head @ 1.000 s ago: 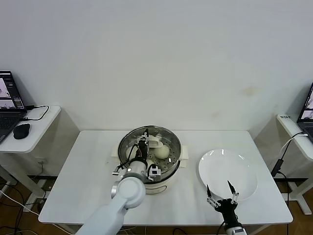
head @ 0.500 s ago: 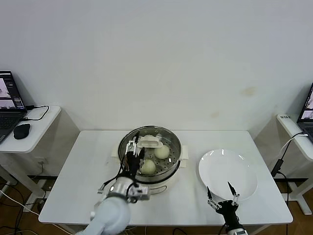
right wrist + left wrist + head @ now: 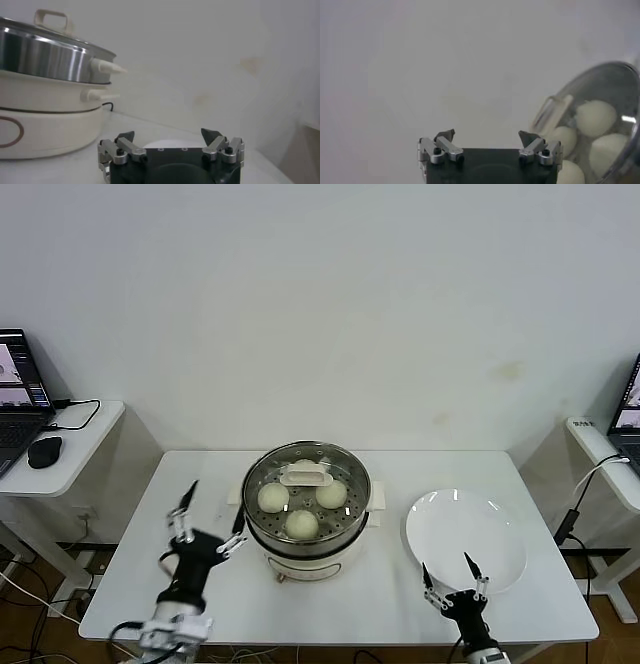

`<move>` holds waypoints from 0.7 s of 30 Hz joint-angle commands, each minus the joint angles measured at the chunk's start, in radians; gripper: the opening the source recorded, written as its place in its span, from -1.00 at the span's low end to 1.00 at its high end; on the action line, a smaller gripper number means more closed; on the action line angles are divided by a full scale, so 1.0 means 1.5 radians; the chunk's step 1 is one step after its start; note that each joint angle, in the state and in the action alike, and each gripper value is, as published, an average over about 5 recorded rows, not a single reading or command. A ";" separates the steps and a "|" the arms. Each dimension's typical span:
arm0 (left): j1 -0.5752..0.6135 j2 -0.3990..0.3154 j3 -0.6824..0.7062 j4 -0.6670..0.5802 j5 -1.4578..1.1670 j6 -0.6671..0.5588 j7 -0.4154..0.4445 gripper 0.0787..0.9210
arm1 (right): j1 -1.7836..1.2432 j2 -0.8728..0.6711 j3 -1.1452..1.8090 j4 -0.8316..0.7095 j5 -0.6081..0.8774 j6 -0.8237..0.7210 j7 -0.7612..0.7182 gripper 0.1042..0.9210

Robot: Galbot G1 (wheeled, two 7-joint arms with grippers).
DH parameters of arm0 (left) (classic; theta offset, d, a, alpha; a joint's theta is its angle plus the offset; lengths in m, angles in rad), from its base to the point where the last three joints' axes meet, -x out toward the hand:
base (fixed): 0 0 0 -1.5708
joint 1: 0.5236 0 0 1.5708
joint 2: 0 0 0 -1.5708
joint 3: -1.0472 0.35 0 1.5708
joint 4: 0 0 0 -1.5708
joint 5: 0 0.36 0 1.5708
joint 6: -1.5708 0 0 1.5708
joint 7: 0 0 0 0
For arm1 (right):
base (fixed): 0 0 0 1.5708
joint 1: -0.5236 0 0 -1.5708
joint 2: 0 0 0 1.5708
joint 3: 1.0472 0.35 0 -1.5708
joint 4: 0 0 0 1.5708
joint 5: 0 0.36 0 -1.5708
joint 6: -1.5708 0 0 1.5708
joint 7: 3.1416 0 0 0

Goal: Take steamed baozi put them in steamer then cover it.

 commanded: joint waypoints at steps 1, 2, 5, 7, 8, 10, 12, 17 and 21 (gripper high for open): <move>0.202 -0.044 -0.115 0.061 -0.421 -0.235 -0.083 0.77 | -0.027 -0.029 -0.005 0.016 0.040 -0.010 -0.005 0.76; 0.204 -0.047 -0.111 0.078 -0.429 -0.246 -0.081 0.77 | -0.030 -0.031 -0.007 0.018 0.045 -0.011 -0.006 0.76; 0.201 -0.057 -0.107 0.120 -0.448 -0.278 -0.074 0.77 | -0.036 -0.035 -0.009 0.023 0.047 -0.013 -0.007 0.76; 0.197 -0.061 -0.109 0.136 -0.454 -0.295 -0.063 0.77 | -0.039 -0.034 -0.011 0.026 0.047 -0.015 -0.006 0.76; 0.197 -0.062 -0.111 0.140 -0.458 -0.299 -0.053 0.77 | -0.041 -0.034 -0.011 0.028 0.047 -0.015 -0.006 0.76; 0.199 -0.060 -0.116 0.143 -0.458 -0.299 -0.034 0.77 | -0.044 -0.034 -0.014 0.031 0.048 -0.014 -0.006 0.76; 0.202 -0.057 -0.120 0.142 -0.457 -0.295 -0.018 0.77 | -0.046 -0.033 -0.017 0.035 0.052 -0.014 -0.007 0.76; 0.194 -0.058 -0.124 0.142 -0.446 -0.287 -0.008 0.77 | -0.054 -0.033 -0.031 0.048 0.061 -0.021 -0.009 0.76; 0.184 -0.062 -0.119 0.149 -0.432 -0.283 -0.006 0.77 | -0.059 -0.032 -0.038 0.057 0.063 -0.029 -0.009 0.76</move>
